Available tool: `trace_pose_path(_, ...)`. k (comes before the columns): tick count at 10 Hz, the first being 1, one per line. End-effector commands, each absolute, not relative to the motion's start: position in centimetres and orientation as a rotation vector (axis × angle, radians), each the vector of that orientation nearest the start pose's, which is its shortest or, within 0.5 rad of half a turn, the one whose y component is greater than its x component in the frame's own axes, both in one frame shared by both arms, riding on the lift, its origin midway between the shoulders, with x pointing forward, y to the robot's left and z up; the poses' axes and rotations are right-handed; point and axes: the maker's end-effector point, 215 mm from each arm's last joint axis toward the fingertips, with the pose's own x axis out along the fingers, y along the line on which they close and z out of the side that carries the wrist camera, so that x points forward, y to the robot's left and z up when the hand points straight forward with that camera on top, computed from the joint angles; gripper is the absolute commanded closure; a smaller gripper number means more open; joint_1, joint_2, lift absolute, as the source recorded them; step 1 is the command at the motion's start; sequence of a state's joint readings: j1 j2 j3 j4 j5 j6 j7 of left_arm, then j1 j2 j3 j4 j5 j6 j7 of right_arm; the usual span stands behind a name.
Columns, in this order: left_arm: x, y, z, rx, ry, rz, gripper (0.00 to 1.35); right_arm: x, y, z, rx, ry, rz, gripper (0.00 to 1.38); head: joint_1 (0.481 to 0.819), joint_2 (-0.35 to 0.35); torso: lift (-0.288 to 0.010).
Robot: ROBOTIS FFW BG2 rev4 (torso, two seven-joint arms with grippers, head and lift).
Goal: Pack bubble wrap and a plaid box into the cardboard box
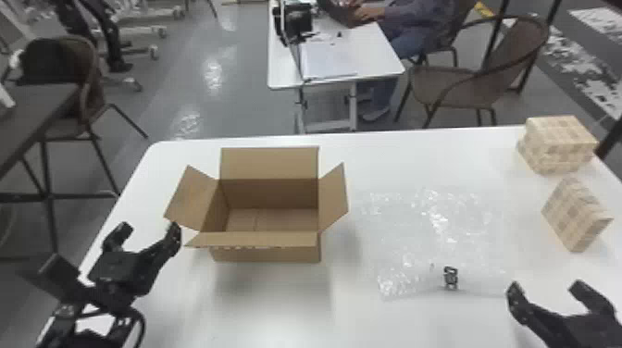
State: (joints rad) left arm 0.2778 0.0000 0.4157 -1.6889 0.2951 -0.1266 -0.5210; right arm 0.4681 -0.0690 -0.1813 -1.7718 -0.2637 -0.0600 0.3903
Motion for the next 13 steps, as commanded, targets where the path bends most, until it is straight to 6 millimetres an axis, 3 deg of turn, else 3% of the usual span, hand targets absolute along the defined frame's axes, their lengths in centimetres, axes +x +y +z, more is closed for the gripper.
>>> trace_pose_path(1,48.1,38.0,-35.2,-0.195,-0.068,-0.079,0.17,42.6,-27.0,-43.2,0.166,0.151,0.203,0.11,0.695,0.123,-0.110)
trace_pose_path(6,52.3,33.4,-36.2,-0.429,-0.015,-0.216,0.19,42.8,-27.0,-43.4,0.176,0.152,0.207,0.11,0.695,0.095,-0.110)
trace_pose_path(8,53.3,33.6,-36.3,-0.428,0.006,-0.240,0.24,42.8,-27.0,-43.6,0.184,0.156,0.208,0.11,0.695,0.075,-0.110)
trace_pose_path(9,53.5,33.7,-36.5,-0.428,0.015,-0.243,0.32,42.8,-27.0,-43.6,0.185,0.155,0.208,0.11,0.695,0.075,-0.110)
trace_pose_path(11,53.6,33.9,-37.0,-0.430,0.029,-0.239,0.73,42.7,-26.9,-43.7,0.188,0.159,0.209,0.11,0.695,0.079,-0.110)
trace_pose_path(12,53.6,34.2,-36.8,-0.409,0.016,-0.233,0.82,42.8,-26.9,-43.6,0.187,0.156,0.209,0.11,0.695,0.080,-0.110)
trace_pose_path(13,53.6,34.4,-36.4,-0.383,0.004,-0.228,0.82,42.8,-26.9,-43.5,0.185,0.154,0.208,0.11,0.695,0.081,-0.110)
